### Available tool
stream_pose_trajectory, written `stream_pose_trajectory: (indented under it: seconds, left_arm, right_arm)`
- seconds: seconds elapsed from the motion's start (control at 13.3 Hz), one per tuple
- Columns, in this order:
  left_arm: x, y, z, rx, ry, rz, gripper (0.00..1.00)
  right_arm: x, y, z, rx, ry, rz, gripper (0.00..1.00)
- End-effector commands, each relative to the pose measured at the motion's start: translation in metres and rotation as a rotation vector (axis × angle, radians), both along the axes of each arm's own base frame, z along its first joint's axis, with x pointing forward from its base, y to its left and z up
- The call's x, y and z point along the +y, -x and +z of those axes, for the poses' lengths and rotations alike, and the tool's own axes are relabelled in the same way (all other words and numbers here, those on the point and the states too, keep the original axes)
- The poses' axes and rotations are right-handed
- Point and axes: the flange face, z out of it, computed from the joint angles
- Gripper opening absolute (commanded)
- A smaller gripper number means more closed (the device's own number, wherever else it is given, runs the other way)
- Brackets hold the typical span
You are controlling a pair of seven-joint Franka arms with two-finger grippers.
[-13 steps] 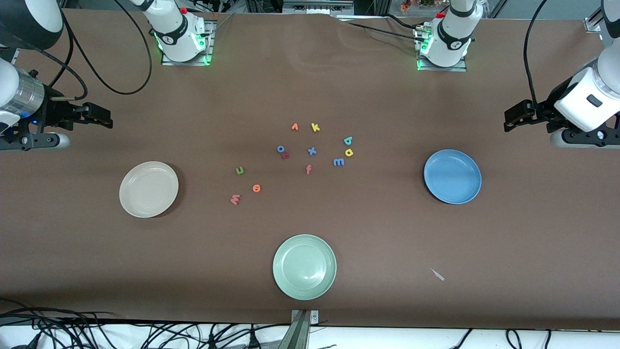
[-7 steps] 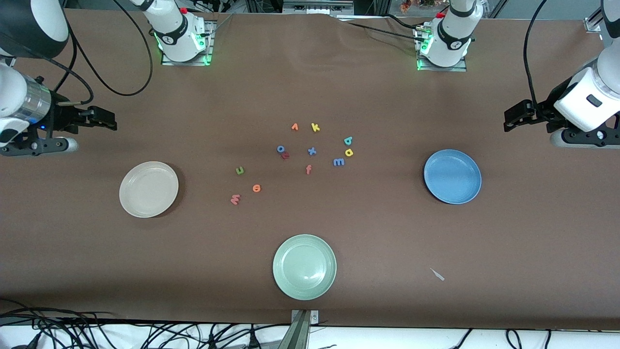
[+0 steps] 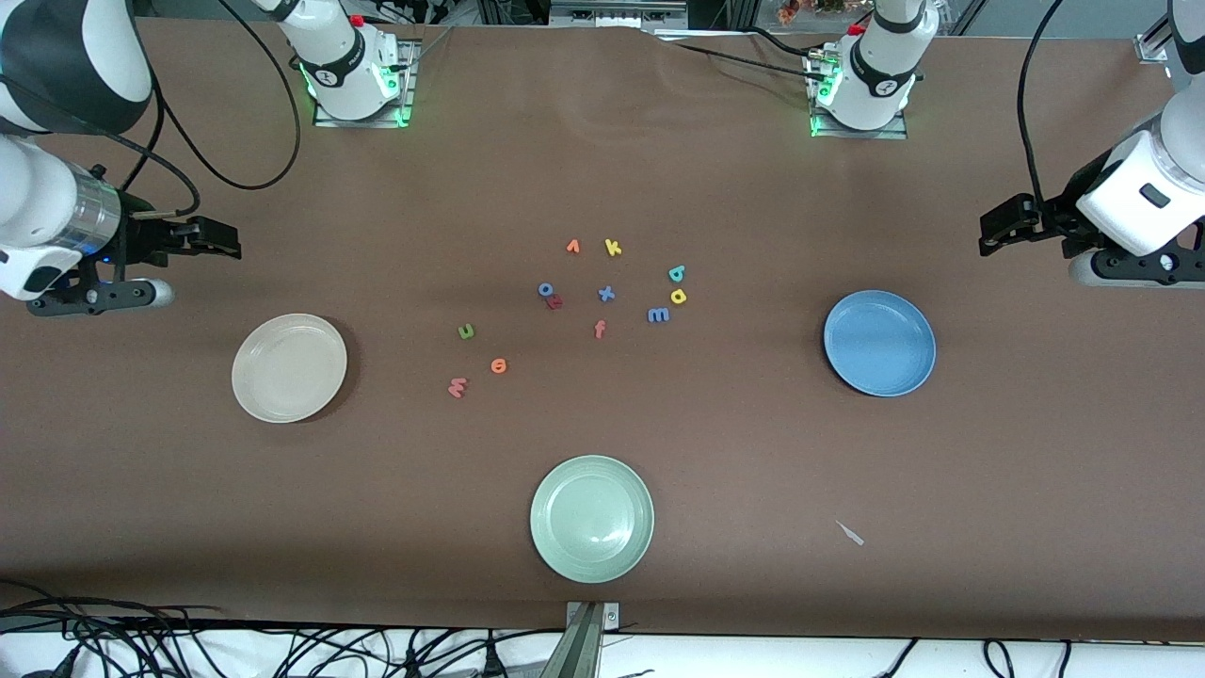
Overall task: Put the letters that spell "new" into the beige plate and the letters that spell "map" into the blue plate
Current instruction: 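Move the right gripper over the pink w letter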
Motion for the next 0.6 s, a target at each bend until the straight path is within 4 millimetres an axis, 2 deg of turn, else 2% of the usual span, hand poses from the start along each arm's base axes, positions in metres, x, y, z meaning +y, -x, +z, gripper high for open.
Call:
stream_pose_trajectory:
  seconds: [0.0,0.45,0.53]
  left_arm:
    - [-0.001,0.001,0.007,-0.013,-0.008,0.004,1.0]
    - [-0.004,0.003,0.008,-0.007,-0.009,-0.008,1.0]
    - [-0.003,0.003,0.007,-0.004,-0.009,-0.009,1.0]
  right_arm:
    - [0.03,-0.002,-0.011,0.019,0.011,-0.057,1.0]
    - [0.091,-0.015,-0.053,0.015,0.034,-0.122,1.0]
    - [0.103,-0.018,-0.066,0.014,0.036,-0.129,1.0]
